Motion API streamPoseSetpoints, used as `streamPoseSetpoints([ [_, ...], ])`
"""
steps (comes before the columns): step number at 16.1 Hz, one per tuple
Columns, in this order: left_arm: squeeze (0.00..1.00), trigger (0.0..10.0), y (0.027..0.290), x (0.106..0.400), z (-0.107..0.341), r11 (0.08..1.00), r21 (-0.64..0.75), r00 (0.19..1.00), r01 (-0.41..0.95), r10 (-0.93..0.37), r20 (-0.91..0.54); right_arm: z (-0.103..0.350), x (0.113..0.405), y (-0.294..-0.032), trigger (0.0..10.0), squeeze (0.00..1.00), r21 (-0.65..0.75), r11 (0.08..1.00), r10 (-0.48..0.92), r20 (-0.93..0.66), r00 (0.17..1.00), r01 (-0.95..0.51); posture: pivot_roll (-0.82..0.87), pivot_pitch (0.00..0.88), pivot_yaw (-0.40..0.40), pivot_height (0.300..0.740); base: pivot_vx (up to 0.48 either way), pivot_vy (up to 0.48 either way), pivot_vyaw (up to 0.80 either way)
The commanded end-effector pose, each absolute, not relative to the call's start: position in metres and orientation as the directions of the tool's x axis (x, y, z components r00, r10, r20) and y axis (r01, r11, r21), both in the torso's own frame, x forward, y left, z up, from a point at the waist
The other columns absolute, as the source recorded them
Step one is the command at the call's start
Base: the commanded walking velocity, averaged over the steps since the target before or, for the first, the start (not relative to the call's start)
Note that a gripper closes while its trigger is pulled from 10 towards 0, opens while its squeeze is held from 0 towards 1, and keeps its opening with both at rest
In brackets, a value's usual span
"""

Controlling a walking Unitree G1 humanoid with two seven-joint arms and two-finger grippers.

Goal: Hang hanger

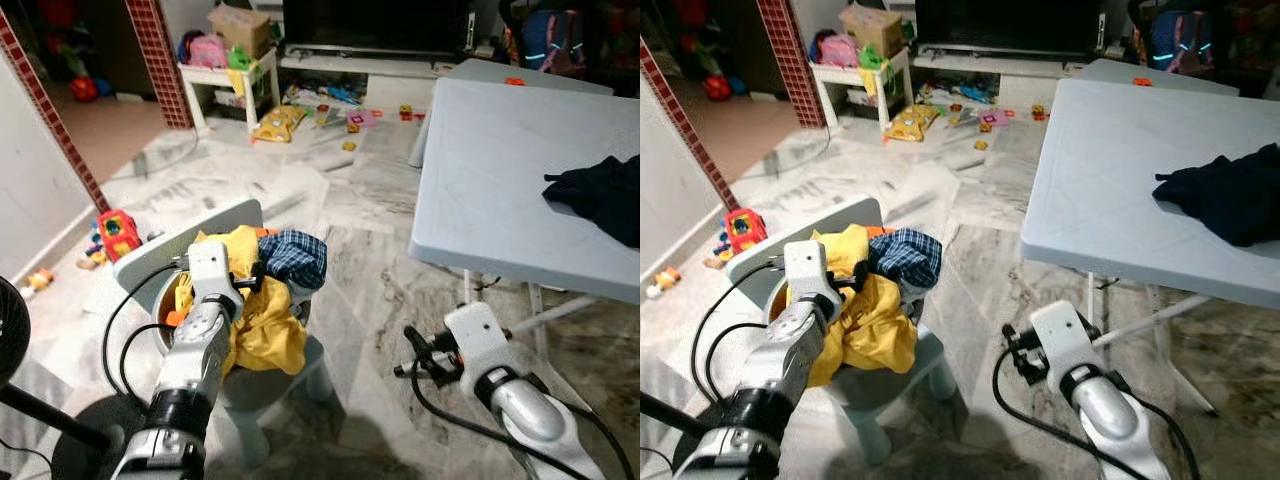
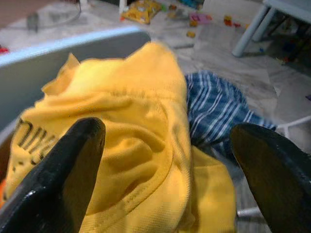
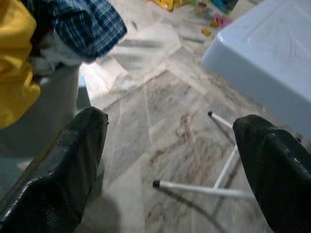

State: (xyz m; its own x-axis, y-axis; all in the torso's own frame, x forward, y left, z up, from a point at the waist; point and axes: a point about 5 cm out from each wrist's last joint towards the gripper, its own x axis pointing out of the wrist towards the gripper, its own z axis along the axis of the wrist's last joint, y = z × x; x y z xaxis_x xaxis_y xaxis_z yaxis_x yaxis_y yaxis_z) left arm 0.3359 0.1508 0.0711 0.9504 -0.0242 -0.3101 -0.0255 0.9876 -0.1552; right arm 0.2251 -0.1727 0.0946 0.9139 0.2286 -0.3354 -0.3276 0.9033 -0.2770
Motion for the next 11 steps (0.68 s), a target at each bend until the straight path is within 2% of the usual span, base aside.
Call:
streamPoseSetpoints([
  [1, 0.00, 10.0, 0.154, 0.339, 0.069, 0.987, -0.155, 0.940, -0.039, -0.017, -0.340, 0.102, 0.222, -0.173, 10.0, 0.00, -0.273, 0.901, 0.239, -0.331, 0.913, -0.336, -0.28, 0.086, -0.005, 0.740, 0.000, 0.000, 0.00],
  [4, 0.00, 10.0, 0.157, 0.344, 0.064, 0.982, -0.179, 0.928, -0.067, -0.004, -0.372, 0.113, 0.215, -0.175, 10.0, 0.00, -0.267, 0.901, 0.240, -0.346, 0.907, -0.341, -0.31, 0.110, -0.003, 0.740, 0.000, 0.000, 0.00],
  [7, 0.00, 10.0, 0.153, 0.342, 0.072, 0.987, -0.156, 0.948, -0.029, -0.022, -0.316, 0.119, 0.217, -0.179, 10.0, 0.00, -0.261, 0.911, 0.224, -0.334, 0.916, -0.318, -0.30, 0.103, 0.007, 0.740, 0.000, 0.000, 0.00],
  [9, 0.00, 10.0, 0.158, 0.327, 0.075, 0.991, -0.121, 0.967, -0.050, 0.018, -0.254, 0.119, 0.220, -0.177, 10.0, 0.00, -0.251, 0.913, 0.228, -0.335, 0.914, -0.320, -0.28, 0.097, 0.008, 0.740, 0.000, 0.000, 0.00],
  [11, 0.00, 10.0, 0.164, 0.289, 0.081, 0.988, -0.113, 0.978, -0.106, 0.083, -0.193, 0.117, 0.225, -0.171, 10.0, 0.00, -0.230, 0.916, 0.243, -0.334, 0.911, -0.329, -0.25, 0.097, 0.001, 0.740, 0.000, 0.000, 0.00],
])
